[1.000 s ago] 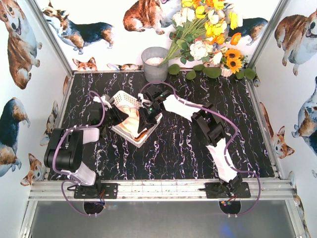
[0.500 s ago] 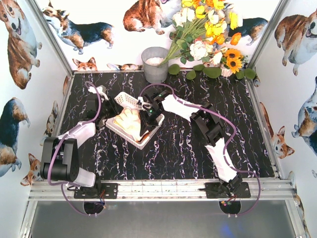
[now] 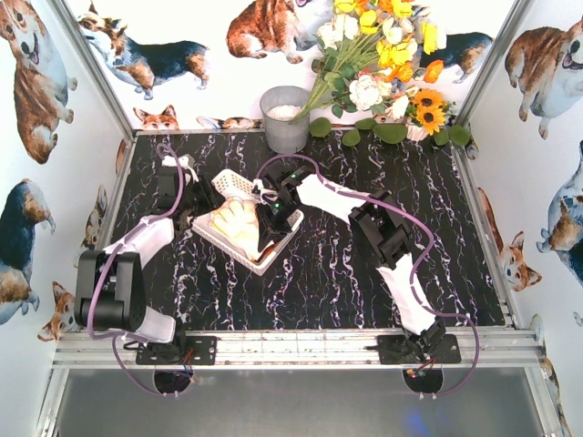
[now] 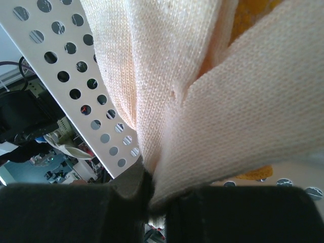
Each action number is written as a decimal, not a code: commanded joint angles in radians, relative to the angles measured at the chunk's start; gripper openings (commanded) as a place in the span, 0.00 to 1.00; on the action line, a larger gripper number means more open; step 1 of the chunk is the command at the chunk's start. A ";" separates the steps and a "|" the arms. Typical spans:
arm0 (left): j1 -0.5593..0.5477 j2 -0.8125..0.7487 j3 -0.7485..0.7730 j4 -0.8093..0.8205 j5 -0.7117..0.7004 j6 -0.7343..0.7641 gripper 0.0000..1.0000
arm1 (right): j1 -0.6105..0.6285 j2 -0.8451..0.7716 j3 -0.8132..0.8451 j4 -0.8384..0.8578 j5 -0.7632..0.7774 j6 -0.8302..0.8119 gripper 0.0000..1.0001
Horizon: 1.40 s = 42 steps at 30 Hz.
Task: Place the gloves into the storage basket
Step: Place the glove in the bin.
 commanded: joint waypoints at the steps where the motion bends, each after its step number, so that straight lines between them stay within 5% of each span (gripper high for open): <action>1: 0.008 0.053 0.057 -0.006 0.078 0.032 0.42 | 0.009 0.023 0.046 -0.007 0.015 -0.018 0.00; 19: -0.038 0.218 -0.026 0.293 0.409 -0.172 0.25 | 0.013 0.020 0.046 0.028 0.051 0.011 0.06; 27: -0.042 0.214 -0.006 0.051 0.090 -0.113 0.24 | 0.013 0.015 0.044 0.025 0.064 0.007 0.06; 42: -0.041 0.187 0.001 0.105 0.059 -0.121 0.26 | 0.013 -0.170 0.004 -0.019 0.204 -0.019 0.49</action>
